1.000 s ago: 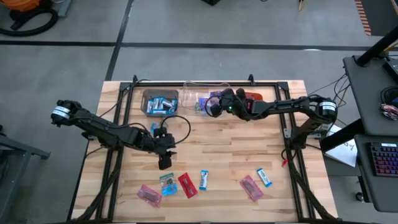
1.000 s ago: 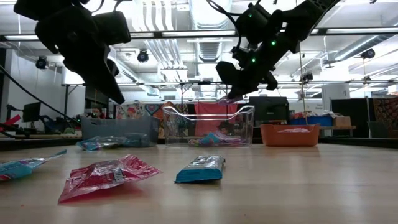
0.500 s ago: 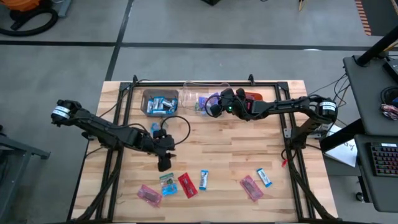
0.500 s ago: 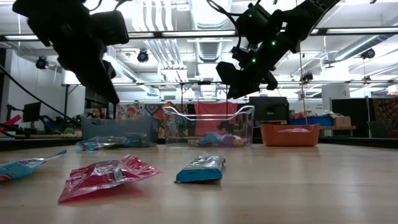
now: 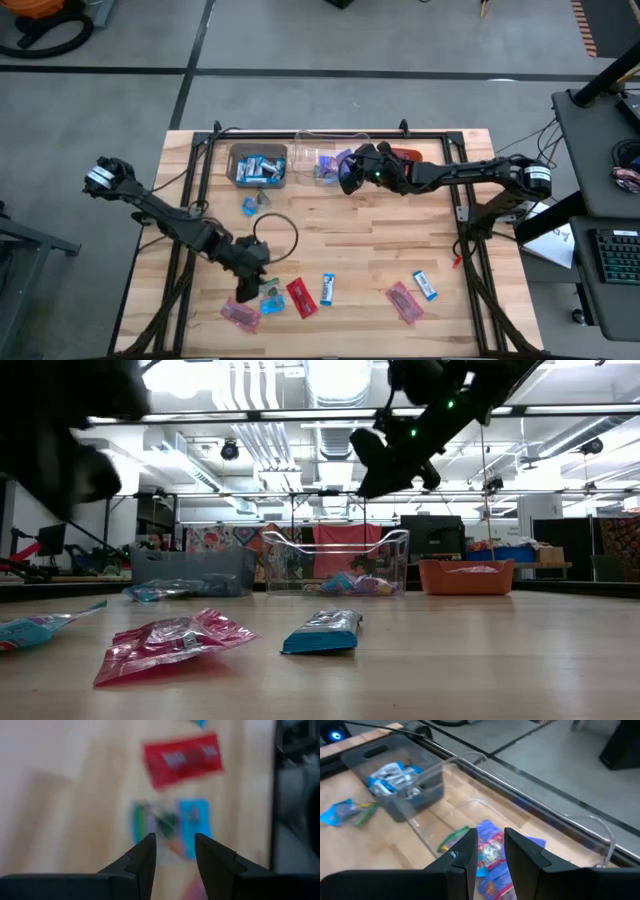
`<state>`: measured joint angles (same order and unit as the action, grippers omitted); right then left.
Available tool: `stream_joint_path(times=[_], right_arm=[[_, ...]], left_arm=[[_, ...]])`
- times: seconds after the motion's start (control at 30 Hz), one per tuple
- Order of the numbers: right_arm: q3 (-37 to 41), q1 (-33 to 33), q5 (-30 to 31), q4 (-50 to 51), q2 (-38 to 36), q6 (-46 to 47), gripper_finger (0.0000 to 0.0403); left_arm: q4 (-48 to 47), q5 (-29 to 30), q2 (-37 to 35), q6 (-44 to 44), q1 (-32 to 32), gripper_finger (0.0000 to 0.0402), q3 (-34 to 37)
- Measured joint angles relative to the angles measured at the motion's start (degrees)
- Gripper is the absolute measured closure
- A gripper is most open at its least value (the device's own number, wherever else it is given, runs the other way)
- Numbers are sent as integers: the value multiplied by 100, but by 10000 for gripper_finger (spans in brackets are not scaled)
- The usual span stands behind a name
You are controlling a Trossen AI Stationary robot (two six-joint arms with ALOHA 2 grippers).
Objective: Sort candy
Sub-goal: Put the red candy into the orange bin
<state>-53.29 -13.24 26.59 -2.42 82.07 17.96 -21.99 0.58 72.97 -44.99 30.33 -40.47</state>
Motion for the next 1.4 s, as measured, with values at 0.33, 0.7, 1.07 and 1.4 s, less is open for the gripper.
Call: stream_joint_path(times=[0.33,0.7,1.07,1.4], right_arm=[[-1,365,-4,7,-217,-213,316],[-1,490,-4,7,-213,-208,315],[-1,509,-2,3,-208,-140,313],[-1,555,-4,6,-208,-142,308]], left_arm=[[360,-461,65,-1364,1310,283,-2],[878,-166,1159,-1400,2079,283,-147],[-2191,23,2800,-688,2129,283,-2074],[-2490,926,3228,-805,2439,259,-2467]])
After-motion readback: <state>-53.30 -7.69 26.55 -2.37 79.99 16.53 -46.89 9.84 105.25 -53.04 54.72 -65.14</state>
